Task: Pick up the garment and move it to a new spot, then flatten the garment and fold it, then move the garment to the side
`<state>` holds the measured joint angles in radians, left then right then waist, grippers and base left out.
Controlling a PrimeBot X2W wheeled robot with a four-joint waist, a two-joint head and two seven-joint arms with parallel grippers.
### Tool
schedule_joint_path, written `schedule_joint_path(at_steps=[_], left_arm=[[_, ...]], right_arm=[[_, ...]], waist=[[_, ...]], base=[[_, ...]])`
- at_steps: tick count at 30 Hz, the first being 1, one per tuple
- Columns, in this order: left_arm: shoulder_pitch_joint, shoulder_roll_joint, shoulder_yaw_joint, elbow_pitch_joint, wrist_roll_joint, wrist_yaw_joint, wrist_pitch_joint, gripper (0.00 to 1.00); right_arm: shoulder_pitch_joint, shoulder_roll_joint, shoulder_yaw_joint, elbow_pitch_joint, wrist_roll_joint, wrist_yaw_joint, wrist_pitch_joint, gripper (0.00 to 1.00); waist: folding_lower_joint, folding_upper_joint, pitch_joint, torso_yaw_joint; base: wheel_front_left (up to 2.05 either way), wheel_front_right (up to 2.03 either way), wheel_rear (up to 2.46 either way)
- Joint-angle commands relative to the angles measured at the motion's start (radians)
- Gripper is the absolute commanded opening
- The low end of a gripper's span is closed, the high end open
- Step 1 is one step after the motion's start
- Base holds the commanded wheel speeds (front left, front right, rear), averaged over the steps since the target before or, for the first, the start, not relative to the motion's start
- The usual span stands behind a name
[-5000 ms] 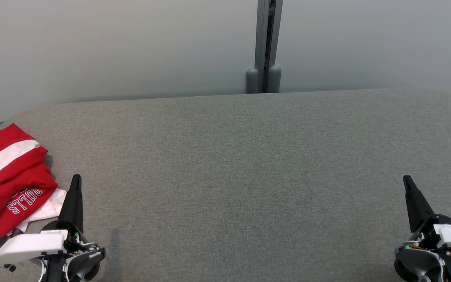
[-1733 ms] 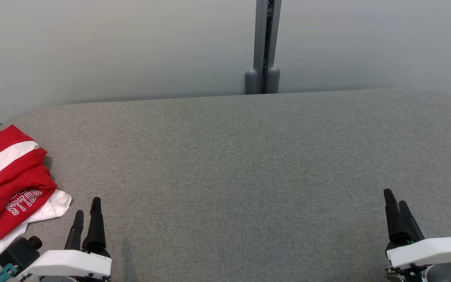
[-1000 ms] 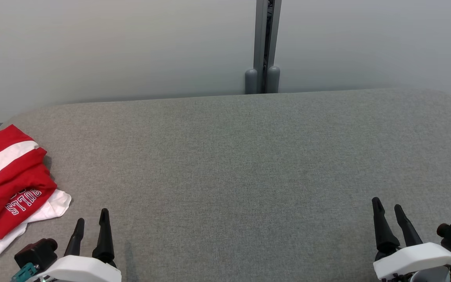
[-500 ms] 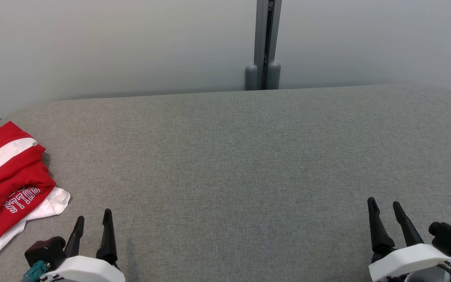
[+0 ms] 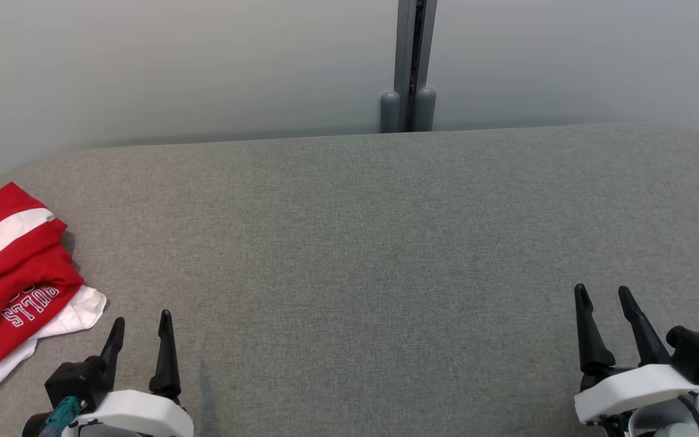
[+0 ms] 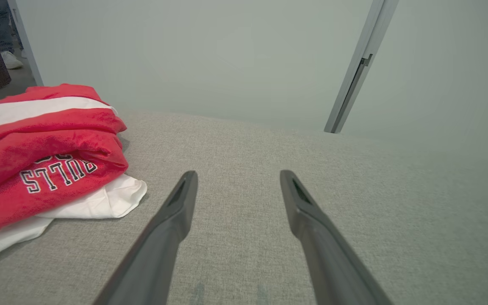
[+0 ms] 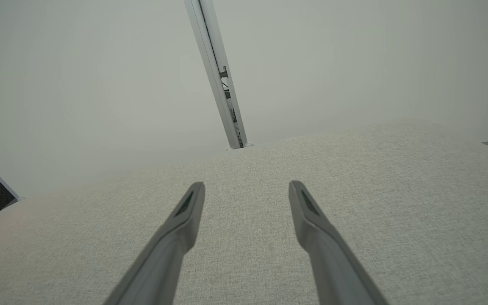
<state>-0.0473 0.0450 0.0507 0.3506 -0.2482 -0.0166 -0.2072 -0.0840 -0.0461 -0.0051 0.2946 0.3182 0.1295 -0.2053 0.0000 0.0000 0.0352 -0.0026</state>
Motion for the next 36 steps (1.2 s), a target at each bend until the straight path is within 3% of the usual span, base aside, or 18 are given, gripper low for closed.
schedule_joint_path(at_steps=[1, 26, 36], left_arm=[[-0.015, 0.007, 0.004, -0.013, 0.027, 0.006, -0.01, 1.0], [-0.003, 0.009, 0.021, -0.02, 0.221, 0.021, -0.057, 1.0], [0.002, 0.009, 0.02, -0.006, 0.22, 0.023, -0.058, 1.0]], right_arm=[[-0.017, -0.006, -0.001, -0.011, -0.025, 0.002, -0.013, 1.0], [-0.004, -0.008, 0.001, -0.014, -0.205, 0.002, -0.06, 1.0], [0.005, -0.008, 0.01, -0.003, -0.224, 0.002, -0.062, 1.0]], waist=[[0.0, 0.0, 0.001, 0.0], [0.0, 0.0, -0.003, -0.003], [0.0, 0.0, -0.008, 0.033]], base=[[0.0, 0.0, 0.0], [0.0, 0.0, 0.0], [0.0, 0.0, 0.0]])
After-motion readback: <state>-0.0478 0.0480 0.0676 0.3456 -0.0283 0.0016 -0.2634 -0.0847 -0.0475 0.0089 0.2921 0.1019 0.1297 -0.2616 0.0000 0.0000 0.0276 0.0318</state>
